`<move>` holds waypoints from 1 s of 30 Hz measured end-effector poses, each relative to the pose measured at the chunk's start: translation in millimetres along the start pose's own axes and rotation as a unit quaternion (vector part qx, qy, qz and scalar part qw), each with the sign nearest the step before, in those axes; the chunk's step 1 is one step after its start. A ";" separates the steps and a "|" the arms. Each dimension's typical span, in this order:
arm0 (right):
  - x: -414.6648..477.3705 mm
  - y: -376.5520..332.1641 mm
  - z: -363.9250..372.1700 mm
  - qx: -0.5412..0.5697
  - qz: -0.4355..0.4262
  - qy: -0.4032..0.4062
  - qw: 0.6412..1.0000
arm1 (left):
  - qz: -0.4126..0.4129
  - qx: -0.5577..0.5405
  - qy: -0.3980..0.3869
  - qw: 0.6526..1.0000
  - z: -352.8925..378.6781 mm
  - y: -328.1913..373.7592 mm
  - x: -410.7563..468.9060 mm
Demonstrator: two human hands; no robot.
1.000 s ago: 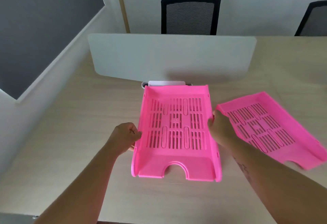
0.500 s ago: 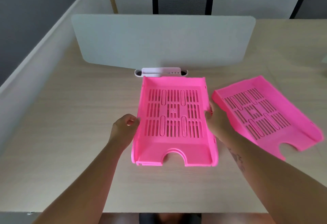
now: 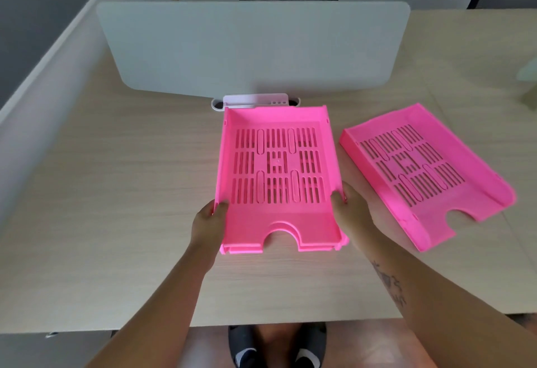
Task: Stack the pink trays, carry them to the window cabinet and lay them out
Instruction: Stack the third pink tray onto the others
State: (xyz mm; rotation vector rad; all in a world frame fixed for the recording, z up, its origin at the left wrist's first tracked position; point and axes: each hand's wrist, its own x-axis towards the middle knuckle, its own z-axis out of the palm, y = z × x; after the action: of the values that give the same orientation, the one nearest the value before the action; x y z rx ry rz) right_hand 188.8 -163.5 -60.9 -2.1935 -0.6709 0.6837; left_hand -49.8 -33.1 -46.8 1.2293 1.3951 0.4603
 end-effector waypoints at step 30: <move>-36.1 26.0 23.4 0.120 0.062 -0.033 0.990 | -0.028 -0.052 -0.012 0.998 -10.9 -35.2 -7.2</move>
State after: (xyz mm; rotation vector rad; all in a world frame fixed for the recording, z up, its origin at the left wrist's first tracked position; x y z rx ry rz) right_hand 154.1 -190.8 -85.1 -2.0086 -0.4610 0.8576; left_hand -75.1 -48.3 -70.1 1.1061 1.3653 0.4721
